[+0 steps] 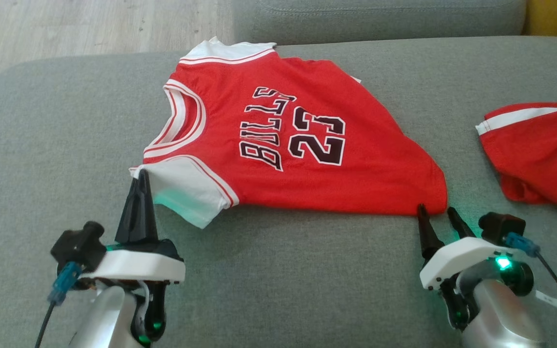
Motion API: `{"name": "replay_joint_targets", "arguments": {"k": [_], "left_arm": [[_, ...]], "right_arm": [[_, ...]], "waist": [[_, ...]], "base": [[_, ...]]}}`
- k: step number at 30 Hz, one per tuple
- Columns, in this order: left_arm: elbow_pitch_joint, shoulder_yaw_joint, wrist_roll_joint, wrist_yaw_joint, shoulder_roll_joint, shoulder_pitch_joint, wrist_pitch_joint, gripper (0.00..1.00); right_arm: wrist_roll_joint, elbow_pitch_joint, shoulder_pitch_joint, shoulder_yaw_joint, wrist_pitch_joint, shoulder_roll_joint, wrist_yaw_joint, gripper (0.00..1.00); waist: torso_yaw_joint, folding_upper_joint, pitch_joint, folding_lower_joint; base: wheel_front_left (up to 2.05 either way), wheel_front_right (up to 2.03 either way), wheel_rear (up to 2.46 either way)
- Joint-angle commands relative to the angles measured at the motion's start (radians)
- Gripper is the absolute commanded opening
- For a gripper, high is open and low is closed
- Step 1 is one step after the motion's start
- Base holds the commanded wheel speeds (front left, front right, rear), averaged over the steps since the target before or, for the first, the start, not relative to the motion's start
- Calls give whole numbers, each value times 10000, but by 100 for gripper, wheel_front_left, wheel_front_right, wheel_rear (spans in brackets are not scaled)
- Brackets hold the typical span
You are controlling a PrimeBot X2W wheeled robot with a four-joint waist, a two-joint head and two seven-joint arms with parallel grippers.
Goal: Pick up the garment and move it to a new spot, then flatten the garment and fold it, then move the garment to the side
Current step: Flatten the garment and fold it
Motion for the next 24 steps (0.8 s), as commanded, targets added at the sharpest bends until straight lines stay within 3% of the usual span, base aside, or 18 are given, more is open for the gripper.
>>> {"name": "replay_joint_targets", "arguments": {"k": [1,7,8,9,10,16,24], "left_arm": [[-243,521,127,-63,36,-317,-106,0],[-68,733,353,-293,-124,-318,-106,0],[-29,769,380,-319,-143,-322,-106,0],[2,806,407,-343,-159,-327,-106,0],[33,848,431,-364,-173,-333,-106,0],[-124,1354,315,-522,-292,-464,-106,0],[-1431,1864,-558,-871,-246,-1484,14,0]], "right_arm": [[-108,-73,-450,295,-51,-14,65,100],[-194,519,-730,376,-300,-14,65,100],[-187,608,-773,448,-283,-14,65,90],[-161,679,-813,520,-280,-14,65,4],[-136,732,-844,594,-299,-14,65,0],[605,93,-873,1356,-691,-14,65,0],[566,-2894,-1215,1555,-1157,-128,65,0]], "waist": [[19,0,13,0],[32,0,57,0],[27,0,61,0],[19,0,61,0],[8,0,54,0],[-94,0,-90,0],[-352,0,-500,0]], "base": [[0,0,0],[0,0,0],[0,0,0],[0,0,0],[0,0,0],[0,0,0],[0,0,0]]}}
